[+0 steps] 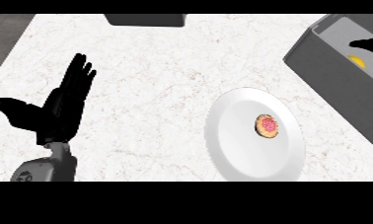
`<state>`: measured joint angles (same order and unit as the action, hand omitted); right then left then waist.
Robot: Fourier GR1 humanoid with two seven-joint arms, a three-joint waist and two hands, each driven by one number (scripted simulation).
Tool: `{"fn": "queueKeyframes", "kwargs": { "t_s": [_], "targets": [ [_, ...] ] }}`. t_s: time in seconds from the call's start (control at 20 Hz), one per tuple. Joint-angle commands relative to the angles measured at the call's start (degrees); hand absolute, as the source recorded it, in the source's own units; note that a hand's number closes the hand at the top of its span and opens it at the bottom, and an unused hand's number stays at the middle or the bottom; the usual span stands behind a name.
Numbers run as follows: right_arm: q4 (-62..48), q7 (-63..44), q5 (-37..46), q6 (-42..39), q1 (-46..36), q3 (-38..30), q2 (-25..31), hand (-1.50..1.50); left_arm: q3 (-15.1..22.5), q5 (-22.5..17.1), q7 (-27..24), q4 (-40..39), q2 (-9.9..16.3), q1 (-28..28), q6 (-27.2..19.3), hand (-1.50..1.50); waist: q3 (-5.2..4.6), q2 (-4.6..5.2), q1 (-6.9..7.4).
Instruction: Pick the lemon from the plate and place it in the cardboard box
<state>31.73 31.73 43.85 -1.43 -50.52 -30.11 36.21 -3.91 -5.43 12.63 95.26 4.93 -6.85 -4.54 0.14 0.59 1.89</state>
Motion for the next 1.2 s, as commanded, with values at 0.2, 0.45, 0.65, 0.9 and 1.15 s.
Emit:
{"fn": "queueKeyframes", "kwargs": {
  "t_s": [0.2,0.45,0.65,0.9,1.15],
  "targets": [
    [-8.9,-3.5,-15.4,-14.9,-4.9,-13.2,3.9,-1.50,0.3,0.3,0.1,1.0,0.1,1.8,0.2,0.00,-0.01,-0.25,-0.63],
    [-13.4,-3.0,-20.3,-18.3,-4.3,-17.7,8.4,-1.50,-0.5,-0.3,-0.6,1.1,0.7,1.9,0.8,0.00,-0.01,-0.01,-0.35],
    [-16.4,-2.4,-22.2,-20.9,-2.9,-19.5,14.0,-1.50,2.2,1.8,1.8,3.6,-1.3,1.9,-1.6,0.00,0.07,0.16,0.17],
    [-17.8,2.6,-23.5,-18.3,0.5,-19.9,12.8,-1.50,1.4,1.3,-0.1,1.3,-1.1,1.2,-0.8,0.00,0.07,0.25,0.26],
    [-19.5,4.0,-25.1,-24.1,4.1,-21.6,19.0,-1.50,1.4,1.6,-2.6,-1.5,-1.5,0.3,-0.4,0.00,0.16,0.57,0.30]
  ]
}}
